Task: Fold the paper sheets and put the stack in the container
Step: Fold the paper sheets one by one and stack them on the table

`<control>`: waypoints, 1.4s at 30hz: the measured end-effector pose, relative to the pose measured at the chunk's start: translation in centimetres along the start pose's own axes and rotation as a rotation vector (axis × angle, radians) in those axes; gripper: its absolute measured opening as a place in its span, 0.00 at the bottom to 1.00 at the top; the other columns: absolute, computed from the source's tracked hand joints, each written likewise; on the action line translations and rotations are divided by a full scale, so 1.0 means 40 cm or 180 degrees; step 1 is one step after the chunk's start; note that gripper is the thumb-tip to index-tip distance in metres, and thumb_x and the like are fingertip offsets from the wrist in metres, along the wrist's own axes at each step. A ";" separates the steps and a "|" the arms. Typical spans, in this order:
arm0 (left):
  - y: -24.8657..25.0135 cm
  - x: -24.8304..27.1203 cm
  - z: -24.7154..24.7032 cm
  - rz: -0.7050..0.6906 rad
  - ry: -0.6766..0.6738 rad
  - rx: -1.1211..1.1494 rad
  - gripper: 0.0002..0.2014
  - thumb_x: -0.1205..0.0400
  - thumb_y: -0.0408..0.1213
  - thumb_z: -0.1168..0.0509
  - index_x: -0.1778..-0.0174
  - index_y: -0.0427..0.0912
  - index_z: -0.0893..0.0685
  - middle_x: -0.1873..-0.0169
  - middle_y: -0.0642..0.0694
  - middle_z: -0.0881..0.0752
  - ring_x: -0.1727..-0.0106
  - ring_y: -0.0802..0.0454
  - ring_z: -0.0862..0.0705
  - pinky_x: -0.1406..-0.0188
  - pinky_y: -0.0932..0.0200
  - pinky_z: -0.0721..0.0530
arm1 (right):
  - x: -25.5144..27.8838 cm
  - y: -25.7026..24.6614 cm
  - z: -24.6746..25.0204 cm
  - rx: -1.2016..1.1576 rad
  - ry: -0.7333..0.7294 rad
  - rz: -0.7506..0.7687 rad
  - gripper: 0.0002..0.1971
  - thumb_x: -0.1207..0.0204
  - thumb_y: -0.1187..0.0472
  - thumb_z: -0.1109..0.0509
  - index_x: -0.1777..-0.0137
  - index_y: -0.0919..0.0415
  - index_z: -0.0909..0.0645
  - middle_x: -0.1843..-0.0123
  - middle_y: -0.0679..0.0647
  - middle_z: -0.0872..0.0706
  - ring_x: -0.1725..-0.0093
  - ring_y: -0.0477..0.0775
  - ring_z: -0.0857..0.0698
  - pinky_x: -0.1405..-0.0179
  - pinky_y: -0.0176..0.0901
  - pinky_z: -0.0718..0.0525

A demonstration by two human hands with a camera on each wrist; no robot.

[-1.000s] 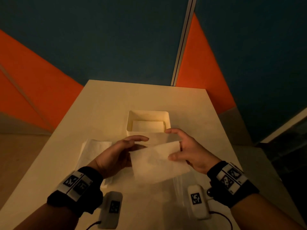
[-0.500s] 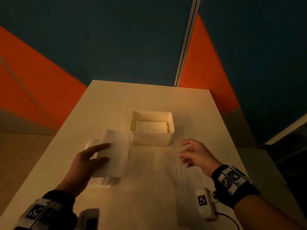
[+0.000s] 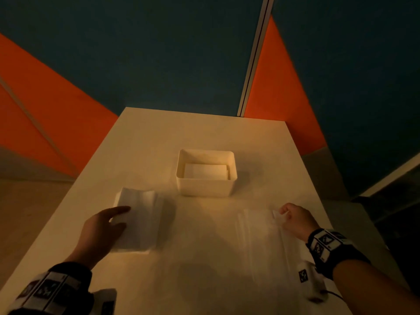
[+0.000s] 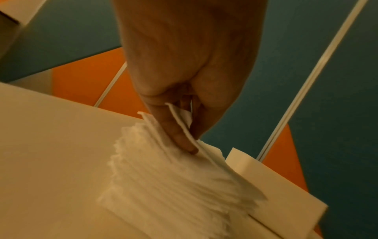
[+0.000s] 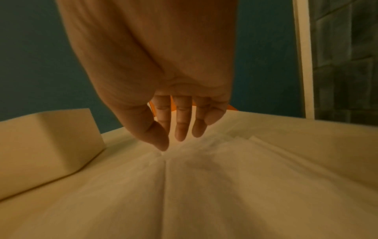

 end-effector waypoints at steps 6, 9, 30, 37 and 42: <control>0.025 -0.007 -0.014 -0.0396 -0.0020 -0.0771 0.17 0.29 0.30 0.24 0.44 0.40 0.12 0.41 0.34 0.17 0.45 0.33 0.18 0.45 0.46 0.23 | -0.002 0.000 -0.032 0.1051 -0.0544 0.0094 0.27 0.38 0.58 0.22 0.38 0.45 0.24 0.36 0.50 0.24 0.36 0.57 0.23 0.37 0.49 0.21; 0.009 -0.009 -0.017 -0.0339 0.0034 -0.1345 0.17 0.31 0.39 0.22 0.46 0.47 0.11 0.34 0.34 0.23 0.40 0.30 0.23 0.40 0.40 0.24 | 0.005 -0.022 -0.047 0.1482 -0.0580 0.0321 0.30 0.43 0.52 0.18 0.43 0.40 0.29 0.40 0.45 0.29 0.37 0.54 0.27 0.38 0.49 0.24; 0.094 0.003 -0.038 -0.0494 0.0229 -0.1089 0.27 0.25 0.47 0.28 0.30 0.46 0.24 0.26 0.36 0.31 0.27 0.31 0.34 0.30 0.34 0.31 | 0.050 -0.133 0.031 0.0637 -0.1130 0.0992 0.10 0.28 0.61 0.25 0.65 0.45 0.18 0.59 0.46 0.15 0.55 0.50 0.15 0.51 0.45 0.18; 0.228 0.036 -0.184 -0.0522 -0.1172 0.0427 0.18 0.32 0.58 0.32 0.47 0.60 0.20 0.41 0.52 0.19 0.38 0.53 0.22 0.40 0.59 0.27 | 0.104 -0.275 0.094 -0.1967 -0.0974 0.0956 0.07 0.23 0.69 0.31 0.48 0.63 0.14 0.52 0.58 0.10 0.54 0.55 0.11 0.52 0.46 0.14; 0.285 0.103 -0.305 0.0250 -0.2509 0.1467 0.39 0.49 0.73 0.29 0.45 0.57 0.21 0.42 0.48 0.15 0.40 0.49 0.18 0.43 0.56 0.20 | 0.137 -0.337 0.071 -0.3134 -0.0862 0.0904 0.10 0.22 0.71 0.35 0.45 0.62 0.16 0.50 0.59 0.10 0.54 0.55 0.12 0.55 0.47 0.13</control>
Point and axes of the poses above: each hand's wrist, its own x-axis away from the middle knuckle, its own z-axis out of the back of the hand, y = z × x, the point moved 8 cm from there along -x, towards the middle knuckle
